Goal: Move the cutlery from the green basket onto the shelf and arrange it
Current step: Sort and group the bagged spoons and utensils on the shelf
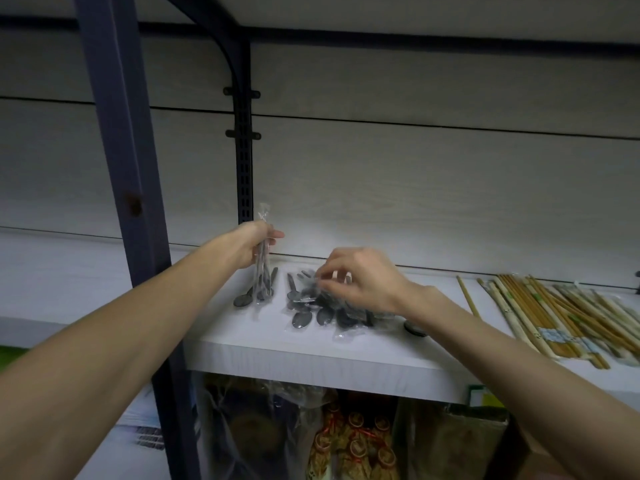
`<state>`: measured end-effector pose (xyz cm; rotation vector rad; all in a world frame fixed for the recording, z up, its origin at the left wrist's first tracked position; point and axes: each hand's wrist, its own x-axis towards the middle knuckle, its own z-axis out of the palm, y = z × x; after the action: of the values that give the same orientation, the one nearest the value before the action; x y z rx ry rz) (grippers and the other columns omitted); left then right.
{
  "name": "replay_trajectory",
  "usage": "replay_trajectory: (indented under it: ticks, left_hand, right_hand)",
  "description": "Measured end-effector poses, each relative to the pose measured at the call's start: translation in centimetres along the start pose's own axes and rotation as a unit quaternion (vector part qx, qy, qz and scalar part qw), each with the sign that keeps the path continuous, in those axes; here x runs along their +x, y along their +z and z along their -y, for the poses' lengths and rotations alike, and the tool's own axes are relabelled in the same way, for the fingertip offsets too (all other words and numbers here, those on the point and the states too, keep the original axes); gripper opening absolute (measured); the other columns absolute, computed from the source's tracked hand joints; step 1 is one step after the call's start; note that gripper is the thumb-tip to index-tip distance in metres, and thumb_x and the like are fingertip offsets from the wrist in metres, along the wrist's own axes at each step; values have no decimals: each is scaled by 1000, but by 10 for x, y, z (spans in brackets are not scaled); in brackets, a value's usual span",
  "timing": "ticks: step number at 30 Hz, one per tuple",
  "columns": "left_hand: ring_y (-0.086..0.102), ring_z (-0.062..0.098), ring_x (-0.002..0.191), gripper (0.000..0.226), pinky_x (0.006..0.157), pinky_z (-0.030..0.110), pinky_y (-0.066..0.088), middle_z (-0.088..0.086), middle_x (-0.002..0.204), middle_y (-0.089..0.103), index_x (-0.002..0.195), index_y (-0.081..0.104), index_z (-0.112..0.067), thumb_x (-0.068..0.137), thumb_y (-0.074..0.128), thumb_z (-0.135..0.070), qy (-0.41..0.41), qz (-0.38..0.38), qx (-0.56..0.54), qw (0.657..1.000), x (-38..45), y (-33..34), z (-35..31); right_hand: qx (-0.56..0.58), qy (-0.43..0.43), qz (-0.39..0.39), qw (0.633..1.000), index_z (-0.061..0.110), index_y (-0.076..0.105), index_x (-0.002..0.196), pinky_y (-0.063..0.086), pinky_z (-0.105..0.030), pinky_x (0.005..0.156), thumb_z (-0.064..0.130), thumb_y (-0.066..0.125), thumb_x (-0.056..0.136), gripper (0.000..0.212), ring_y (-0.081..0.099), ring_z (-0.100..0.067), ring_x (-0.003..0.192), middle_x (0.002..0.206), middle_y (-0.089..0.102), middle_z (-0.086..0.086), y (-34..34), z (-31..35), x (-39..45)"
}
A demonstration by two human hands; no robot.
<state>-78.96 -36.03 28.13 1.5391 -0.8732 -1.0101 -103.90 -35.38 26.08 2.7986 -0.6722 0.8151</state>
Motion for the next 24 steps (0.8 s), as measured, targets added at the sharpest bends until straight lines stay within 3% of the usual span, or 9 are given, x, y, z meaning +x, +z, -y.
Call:
replay_trajectory:
  ticks: [3,5,7,9,12,14,16,20,24]
  left_hand:
    - [57,15,79,38,72,27,51,5,115,69,129,65,-4,109,38,-22,-7,22,-20,1000,-7,1,-2]
    - [64,16,87,39,73,28,58,6,125,68,121,69,-5,110,36,-24,-6,46,-45,998,-12,3,-5]
    - [67,19,105,44,90,32,56,5,127,70,108,73,-8,111,34,-29,3,84,-52,995,-15,6,-7]
    - [65,20,117,46,105,38,51,3,126,71,108,74,-10,111,34,-32,23,121,-48,991,-18,8,-9]
    - [67,17,116,47,93,37,56,2,124,73,114,74,-10,110,36,-37,41,168,-52,984,-22,14,-12]
    - [66,15,115,48,94,36,55,0,123,73,116,74,-11,109,37,-42,52,188,-46,980,-24,19,-15]
    - [66,15,116,49,99,37,54,0,123,73,118,73,-10,108,39,-45,59,193,-51,978,-25,22,-17]
    - [69,17,98,55,74,31,60,5,117,73,118,70,-5,106,40,-50,73,140,-51,986,-27,22,-18]
    - [73,20,85,56,66,33,63,10,105,74,112,70,-3,101,49,-54,50,42,-106,992,-21,18,-11]
  right_hand:
    - [-2,12,82,997,38,71,115,39,-26,65,62,44,94,41,52,-1,78,105,67,17,0,2,-2]
    - [27,52,57,997,38,73,111,43,-29,69,62,44,94,41,54,-2,75,103,67,16,0,2,1]
    - [69,108,-4,992,34,75,105,49,-31,72,54,51,95,33,57,0,71,99,69,15,1,0,7]
    - [117,161,-11,980,31,77,103,50,-30,75,50,56,94,29,59,3,74,100,72,15,4,-1,16]
    - [224,221,39,948,27,79,93,53,-37,80,64,59,86,43,67,-16,80,91,77,3,10,8,31]
    - [273,237,60,930,19,79,87,51,-37,75,59,65,86,42,63,-25,72,79,74,-5,16,15,39]
    - [336,253,65,905,13,78,86,47,-31,72,44,71,89,32,57,-15,65,74,69,-7,18,21,46]
    - [395,305,9,867,18,74,77,36,-11,47,30,72,91,19,49,-4,55,72,64,-3,16,23,48]
    - [399,345,-15,849,17,73,82,31,-13,40,22,71,92,11,44,-7,56,72,67,2,3,14,38]
